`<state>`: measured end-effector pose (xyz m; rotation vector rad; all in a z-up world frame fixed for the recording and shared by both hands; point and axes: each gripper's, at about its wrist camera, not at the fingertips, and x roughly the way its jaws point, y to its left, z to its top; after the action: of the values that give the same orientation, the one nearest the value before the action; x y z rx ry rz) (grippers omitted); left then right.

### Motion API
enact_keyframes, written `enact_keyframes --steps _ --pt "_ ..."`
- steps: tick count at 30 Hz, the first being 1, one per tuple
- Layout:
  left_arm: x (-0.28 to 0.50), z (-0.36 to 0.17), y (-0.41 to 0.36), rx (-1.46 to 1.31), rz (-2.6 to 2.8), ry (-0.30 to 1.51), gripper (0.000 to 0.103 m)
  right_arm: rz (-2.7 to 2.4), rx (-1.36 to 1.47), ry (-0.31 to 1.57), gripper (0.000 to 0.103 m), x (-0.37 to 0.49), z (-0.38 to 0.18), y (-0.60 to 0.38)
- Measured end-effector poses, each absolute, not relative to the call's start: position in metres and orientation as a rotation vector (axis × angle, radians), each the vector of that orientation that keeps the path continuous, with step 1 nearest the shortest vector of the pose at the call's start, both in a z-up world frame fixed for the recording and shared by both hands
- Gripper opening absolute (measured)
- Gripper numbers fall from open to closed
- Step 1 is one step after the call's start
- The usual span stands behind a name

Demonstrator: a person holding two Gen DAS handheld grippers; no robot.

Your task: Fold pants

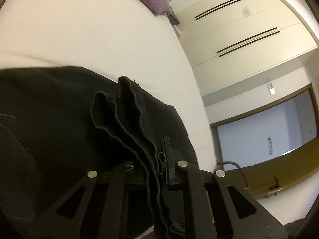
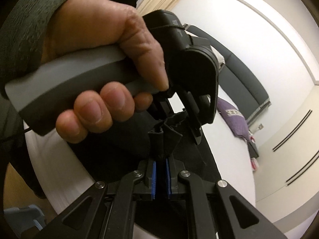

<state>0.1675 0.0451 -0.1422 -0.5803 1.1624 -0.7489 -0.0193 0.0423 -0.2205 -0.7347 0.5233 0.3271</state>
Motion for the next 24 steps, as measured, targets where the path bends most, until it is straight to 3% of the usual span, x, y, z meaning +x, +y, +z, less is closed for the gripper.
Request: enact_keyframes --steps 10,17,18,20,21,24 --pt "0.149 -0.193 0.083 -0.562 -0.644 1.217 0.010 0.418 -0.717 0.602 0.009 -0.008 -0.252 0.039" --pt "0.156 -0.216 0.077 -0.593 -0.629 1.249 0.012 0.449 -0.671 0.686 0.020 0.016 -0.259 0.039" --pt "0.155 -0.215 0.083 -0.594 -0.626 1.244 0.014 0.455 -0.648 0.695 0.022 0.016 -0.257 0.034" --pt "0.152 -0.209 0.092 -0.557 -0.596 1.224 0.020 0.498 -0.542 0.726 0.043 0.015 -0.245 0.013" --pt "0.150 -0.203 0.098 -0.534 -0.572 1.211 0.028 0.521 -0.461 0.751 0.048 0.015 -0.237 -0.002" --pt "0.147 -0.182 0.114 -0.489 -0.498 1.157 0.045 0.540 -0.249 0.803 0.051 0.021 -0.219 -0.047"
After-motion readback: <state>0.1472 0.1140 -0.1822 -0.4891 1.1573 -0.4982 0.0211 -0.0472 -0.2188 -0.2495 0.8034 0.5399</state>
